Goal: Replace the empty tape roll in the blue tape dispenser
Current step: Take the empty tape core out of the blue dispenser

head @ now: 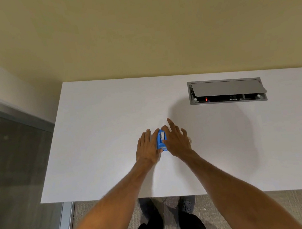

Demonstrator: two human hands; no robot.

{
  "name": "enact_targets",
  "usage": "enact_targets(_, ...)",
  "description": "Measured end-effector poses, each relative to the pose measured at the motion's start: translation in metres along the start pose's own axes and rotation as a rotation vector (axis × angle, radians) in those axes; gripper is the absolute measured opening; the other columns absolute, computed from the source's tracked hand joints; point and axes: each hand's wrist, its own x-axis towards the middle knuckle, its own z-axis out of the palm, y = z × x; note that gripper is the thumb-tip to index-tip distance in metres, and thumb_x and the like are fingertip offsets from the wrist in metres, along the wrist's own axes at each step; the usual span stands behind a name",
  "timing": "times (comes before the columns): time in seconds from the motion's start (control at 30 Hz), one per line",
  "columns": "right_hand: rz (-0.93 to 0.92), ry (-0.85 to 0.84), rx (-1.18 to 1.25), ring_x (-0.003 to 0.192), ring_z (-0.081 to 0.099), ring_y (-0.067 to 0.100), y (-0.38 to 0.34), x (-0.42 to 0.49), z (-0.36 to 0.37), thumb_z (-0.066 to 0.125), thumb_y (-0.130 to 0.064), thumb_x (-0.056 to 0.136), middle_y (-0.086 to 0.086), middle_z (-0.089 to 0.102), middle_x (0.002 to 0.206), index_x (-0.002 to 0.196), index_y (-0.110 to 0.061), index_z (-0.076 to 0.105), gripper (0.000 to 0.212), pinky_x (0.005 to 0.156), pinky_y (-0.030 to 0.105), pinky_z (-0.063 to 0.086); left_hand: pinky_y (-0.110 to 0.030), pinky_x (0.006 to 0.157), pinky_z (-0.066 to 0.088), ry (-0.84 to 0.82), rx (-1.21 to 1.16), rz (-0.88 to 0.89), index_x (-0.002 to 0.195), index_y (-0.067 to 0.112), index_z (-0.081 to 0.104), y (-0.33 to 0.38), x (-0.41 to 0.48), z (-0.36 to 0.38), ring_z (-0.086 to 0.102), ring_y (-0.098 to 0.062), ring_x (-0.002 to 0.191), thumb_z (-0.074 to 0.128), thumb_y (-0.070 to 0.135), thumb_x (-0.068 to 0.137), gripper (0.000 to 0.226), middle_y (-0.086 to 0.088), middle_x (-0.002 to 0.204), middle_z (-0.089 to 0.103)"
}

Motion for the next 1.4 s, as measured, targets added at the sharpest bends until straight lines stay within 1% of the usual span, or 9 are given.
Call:
enact_targets(0.07, 0.004, -0.013, -0.021, 0.137, 0.051, 0.026, -0.001, 0.001, -0.002, 0.072, -0.044, 0.093, 0.009, 0.015, 0.172, 0.142, -0.023, 0.045, 0.059, 0.113, 0.05, 0.041, -0.052, 0.133, 0.024, 0.008, -0.001, -0.003, 0.17, 0.023, 0.019, 0.0, 0.0, 0.0, 0.025, -0.04, 0.163, 0.072, 0.049, 0.098, 0.093, -0.017, 0.175, 0.025)
enact_targets(0.17, 0.009, -0.021, -0.019, 0.138, 0.05, 0.026, -0.003, 0.001, -0.005, 0.067, -0.045, 0.096, 0.008, 0.016, 0.172, 0.143, -0.024, 0.044, 0.056, 0.114, 0.05, 0.039, -0.053, 0.132, 0.026, 0.024, -0.009, 0.002, 0.169, 0.022, 0.022, 0.0, -0.002, 0.0, 0.028, -0.042, 0.161, 0.072, 0.049, 0.098, 0.092, -0.017, 0.173, 0.029)
enact_targets(0.3, 0.015, -0.022, 0.004, 0.138, 0.048, 0.026, -0.005, 0.004, -0.012, 0.067, -0.043, 0.097, 0.008, 0.015, 0.172, 0.142, -0.025, 0.044, 0.054, 0.116, 0.051, 0.037, -0.053, 0.133, 0.02, 0.022, -0.01, 0.0, 0.171, 0.021, 0.018, 0.003, -0.005, -0.005, 0.02, -0.041, 0.164, 0.07, 0.048, 0.1, 0.092, -0.018, 0.176, 0.021)
enact_targets(0.6, 0.029, -0.037, -0.001, 0.138, 0.049, 0.026, -0.005, 0.002, -0.018, 0.072, -0.044, 0.093, 0.008, 0.013, 0.172, 0.146, -0.028, 0.039, 0.064, 0.117, 0.052, 0.035, -0.052, 0.134, 0.018, 0.023, -0.001, -0.014, 0.171, 0.022, 0.017, 0.008, -0.008, -0.008, 0.018, -0.04, 0.165, 0.072, 0.046, 0.099, 0.093, -0.017, 0.177, 0.019)
enact_targets(0.77, 0.033, -0.035, 0.016, 0.137, 0.049, 0.026, -0.005, 0.002, -0.017, 0.071, -0.044, 0.093, 0.008, 0.014, 0.172, 0.145, -0.028, 0.039, 0.063, 0.117, 0.054, 0.034, -0.053, 0.133, 0.021, 0.036, -0.002, -0.021, 0.17, 0.023, 0.02, 0.007, -0.007, -0.007, 0.02, -0.041, 0.164, 0.075, 0.047, 0.097, 0.095, -0.017, 0.176, 0.023)
enact_targets(0.87, 0.041, -0.034, 0.02, 0.136, 0.05, 0.026, -0.005, -0.001, -0.015, 0.069, -0.047, 0.094, 0.008, 0.014, 0.171, 0.144, -0.028, 0.039, 0.061, 0.116, 0.055, 0.036, -0.052, 0.134, 0.019, 0.023, 0.036, -0.018, 0.17, 0.025, 0.017, 0.006, -0.006, -0.008, 0.017, -0.04, 0.165, 0.074, 0.049, 0.097, 0.097, -0.016, 0.176, 0.02)
enact_targets(1.1, 0.049, -0.001, 0.019, 0.135, 0.051, 0.027, -0.001, -0.003, -0.013, 0.065, -0.048, 0.096, 0.007, 0.015, 0.171, 0.144, -0.031, 0.039, 0.057, 0.113, 0.057, 0.037, -0.053, 0.134, 0.022, 0.038, 0.097, -0.03, 0.171, 0.026, 0.009, 0.007, -0.007, -0.003, 0.017, -0.039, 0.165, 0.072, 0.049, 0.097, 0.1, -0.017, 0.174, 0.022)
enact_targets(1.27, 0.058, 0.006, 0.029, 0.138, 0.049, 0.028, 0.001, -0.007, -0.003, 0.066, -0.051, 0.095, 0.006, 0.015, 0.171, 0.146, -0.033, 0.039, 0.061, 0.113, 0.058, 0.037, -0.052, 0.135, 0.014, 0.021, 0.118, -0.042, 0.172, 0.027, 0.002, 0.009, -0.011, -0.005, 0.008, -0.039, 0.167, 0.068, 0.049, 0.101, 0.1, -0.018, 0.177, 0.013)
enact_targets(1.4, 0.047, 0.053, -0.006, 0.133, 0.053, 0.028, 0.003, -0.008, -0.001, 0.071, -0.048, 0.092, 0.007, 0.017, 0.172, 0.147, -0.032, 0.039, 0.066, 0.11, 0.058, 0.04, -0.052, 0.136, 0.015, 0.019, 0.122, -0.042, 0.172, 0.028, 0.0, 0.01, -0.013, -0.007, 0.008, -0.039, 0.167, 0.065, 0.05, 0.102, 0.098, -0.018, 0.177, 0.014)
